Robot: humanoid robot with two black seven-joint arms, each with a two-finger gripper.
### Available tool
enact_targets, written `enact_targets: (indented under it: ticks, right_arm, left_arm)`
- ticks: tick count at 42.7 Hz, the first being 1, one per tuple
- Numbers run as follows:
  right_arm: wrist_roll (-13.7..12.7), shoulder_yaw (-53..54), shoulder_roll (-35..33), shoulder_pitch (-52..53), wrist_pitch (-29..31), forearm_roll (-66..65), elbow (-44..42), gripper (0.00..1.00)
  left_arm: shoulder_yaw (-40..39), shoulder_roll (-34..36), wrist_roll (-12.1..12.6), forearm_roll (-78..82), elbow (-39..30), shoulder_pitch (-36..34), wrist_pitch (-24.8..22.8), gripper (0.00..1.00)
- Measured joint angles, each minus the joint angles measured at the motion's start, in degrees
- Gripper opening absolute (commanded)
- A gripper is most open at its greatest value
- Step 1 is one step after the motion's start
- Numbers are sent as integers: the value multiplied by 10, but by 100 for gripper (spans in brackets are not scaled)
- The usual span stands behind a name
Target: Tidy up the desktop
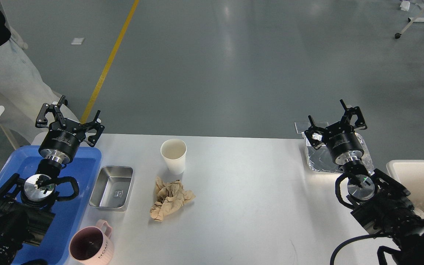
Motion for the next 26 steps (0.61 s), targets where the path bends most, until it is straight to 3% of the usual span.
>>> enact_targets:
  ticks: [26]
  right_arm:
    - [0,-1,-1,-1,-1,0,-2,100]
  left_arm:
    - [-4,3,3,-2,0,-13,-7,98]
